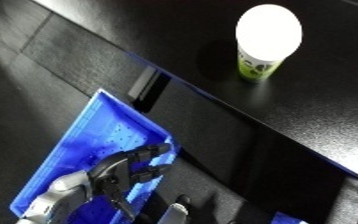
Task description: Pick up the object and place it into the box
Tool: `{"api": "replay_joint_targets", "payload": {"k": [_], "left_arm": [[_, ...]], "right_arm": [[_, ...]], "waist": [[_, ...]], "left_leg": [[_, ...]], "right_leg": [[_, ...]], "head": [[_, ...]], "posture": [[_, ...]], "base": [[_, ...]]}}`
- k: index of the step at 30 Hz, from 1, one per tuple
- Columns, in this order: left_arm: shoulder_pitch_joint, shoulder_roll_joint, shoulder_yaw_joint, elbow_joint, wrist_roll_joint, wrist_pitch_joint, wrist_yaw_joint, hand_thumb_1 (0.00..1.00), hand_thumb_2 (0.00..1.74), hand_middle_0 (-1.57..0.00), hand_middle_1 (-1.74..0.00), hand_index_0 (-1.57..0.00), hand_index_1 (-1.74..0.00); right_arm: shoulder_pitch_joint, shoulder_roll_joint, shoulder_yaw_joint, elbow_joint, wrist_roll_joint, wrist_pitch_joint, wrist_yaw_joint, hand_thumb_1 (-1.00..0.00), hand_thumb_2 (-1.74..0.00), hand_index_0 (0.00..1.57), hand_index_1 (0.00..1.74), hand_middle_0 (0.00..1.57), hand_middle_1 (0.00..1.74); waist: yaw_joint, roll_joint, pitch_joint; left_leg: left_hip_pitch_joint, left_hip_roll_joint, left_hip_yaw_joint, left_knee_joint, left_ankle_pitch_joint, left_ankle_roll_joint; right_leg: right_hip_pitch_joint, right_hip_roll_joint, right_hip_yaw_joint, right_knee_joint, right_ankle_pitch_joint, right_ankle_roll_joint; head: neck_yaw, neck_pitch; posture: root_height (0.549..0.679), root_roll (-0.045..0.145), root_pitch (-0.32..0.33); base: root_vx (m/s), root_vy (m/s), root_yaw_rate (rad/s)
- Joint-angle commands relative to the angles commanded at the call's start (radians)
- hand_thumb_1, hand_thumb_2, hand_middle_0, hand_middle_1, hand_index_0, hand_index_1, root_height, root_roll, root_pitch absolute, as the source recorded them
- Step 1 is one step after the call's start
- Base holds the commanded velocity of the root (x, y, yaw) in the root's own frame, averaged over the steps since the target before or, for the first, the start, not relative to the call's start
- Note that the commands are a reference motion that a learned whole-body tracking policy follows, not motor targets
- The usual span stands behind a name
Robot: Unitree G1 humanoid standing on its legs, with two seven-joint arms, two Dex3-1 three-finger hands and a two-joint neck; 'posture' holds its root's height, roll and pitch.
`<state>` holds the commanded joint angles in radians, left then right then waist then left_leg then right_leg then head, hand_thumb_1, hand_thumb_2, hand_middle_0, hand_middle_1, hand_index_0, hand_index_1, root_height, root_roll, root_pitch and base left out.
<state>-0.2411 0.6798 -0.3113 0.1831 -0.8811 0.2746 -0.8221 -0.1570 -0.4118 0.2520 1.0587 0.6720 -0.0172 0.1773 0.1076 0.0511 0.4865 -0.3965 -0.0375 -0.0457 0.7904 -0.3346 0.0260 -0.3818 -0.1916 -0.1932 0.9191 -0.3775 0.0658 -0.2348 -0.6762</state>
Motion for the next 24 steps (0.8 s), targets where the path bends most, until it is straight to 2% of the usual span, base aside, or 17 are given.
{"api": "replay_joint_targets", "payload": {"k": [2,5,8,12,17,20,24], "left_arm": [[-0.008,0.036,-0.002,-0.123,-0.035,0.062,-0.016,0.0,0.0,0.0,0.0,0.0,0.0],[-0.028,0.075,-0.001,-0.252,-0.086,0.113,-0.057,0.0,0.0,0.0,0.0,0.0,0.0],[-0.042,0.077,0.014,-0.341,-0.196,0.128,-0.057,0.0,0.0,0.0,0.0,0.0,0.0],[-0.069,0.015,0.048,-0.413,-0.406,0.1,0.028,0.0,0.0,0.0,0.0,0.0,0.0],[-0.12,-0.101,0.133,-0.429,-0.601,0.026,0.184,0.0,0.0,0.0,0.0,0.0,0.0],[-0.149,-0.142,0.187,-0.409,-0.554,-0.072,0.301,0.0,0.0,0.0,0.0,0.0,0.0],[-0.172,-0.147,0.267,-0.369,-0.358,-0.221,0.505,0.0,0.0,0.0,0.0,0.0,0.0]], "right_arm": [[0.004,-0.004,-0.001,0.005,0.016,-0.004,0.002,0.0,0.0,0.0,0.0,0.0,0.0],[0.01,-0.009,-0.002,0.009,0.038,-0.003,0.005,0.0,0.0,0.0,0.0,0.0,0.0],[0.015,-0.01,0.001,0.012,0.052,-0.005,0.011,0.0,0.0,0.0,0.0,0.0,0.0],[0.016,0.003,0.007,0.036,0.059,-0.022,0.028,0.0,0.0,0.0,0.0,0.0,0.0],[0.014,0.033,0.003,0.083,0.045,-0.043,0.05,0.0,0.0,0.0,0.0,0.0,0.0],[0.013,0.044,-0.003,0.098,0.035,-0.044,0.058,0.0,0.0,0.0,0.0,0.0,0.0],[0.023,0.047,-0.008,0.103,0.028,-0.043,0.067,0.0,0.0,0.0,0.0,0.0,0.0]], "waist": [[0.004,0.001,0.003],[0.007,0.001,0.005],[0.009,0.001,0.005],[0.01,-0.005,0.001],[0.013,-0.021,-0.009],[0.013,-0.03,-0.015],[0.01,-0.034,-0.019]], "left_leg": [[-0.002,-0.004,-0.002,0.003,-0.003,0.0009],[-0.004,-0.011,-0.006,0.004,-0.004,0.0009],[-0.005,-0.018,-0.01,0.004,-0.006,0.0006],[-0.004,-0.024,-0.013,0.003,-0.011,0.0012],[-0.004,-0.025,-0.016,-0.001,-0.009,-0.0023],[-0.002,-0.023,-0.017,-0.011,-0.003,-0.0067],[0.002,-0.02,-0.015,-0.023,0.004,-0.0114]], "right_leg": [[0.001,-0.0034,-0.003,-0.001,0.003,0.0022],[0.003,-0.0061,-0.006,-0.002,0.006,0.003],[0.002,-0.0048,-0.005,0.0,0.004,0.0001],[-0.004,-0.0016,-0.001,0.005,-0.002,-0.006],[-0.011,0.0014,-0.001,0.011,-0.006,-0.0134],[-0.012,0.0046,0.0,0.009,-0.007,-0.0166],[-0.014,0.0067,0.001,0.009,-0.009,-0.0193]], "head": [[0.029,0.011],[0.06,0.025],[0.083,0.04],[0.098,0.041],[0.108,0.035],[0.11,0.039],[0.115,0.041]], "posture": [[0.621,0.028,-0.08],[0.621,0.028,-0.079],[0.621,0.028,-0.078],[0.62,0.029,-0.076],[0.619,0.029,-0.075],[0.619,0.029,-0.073],[0.62,0.03,-0.072]], "base": [[0.016,-0.027,0.088],[0.02,-0.031,0.079],[0.017,-0.018,0.047],[0.012,-0.013,0.02],[0.022,-0.024,-0.022],[0.021,-0.022,-0.049],[0.016,-0.001,-0.054]]}}
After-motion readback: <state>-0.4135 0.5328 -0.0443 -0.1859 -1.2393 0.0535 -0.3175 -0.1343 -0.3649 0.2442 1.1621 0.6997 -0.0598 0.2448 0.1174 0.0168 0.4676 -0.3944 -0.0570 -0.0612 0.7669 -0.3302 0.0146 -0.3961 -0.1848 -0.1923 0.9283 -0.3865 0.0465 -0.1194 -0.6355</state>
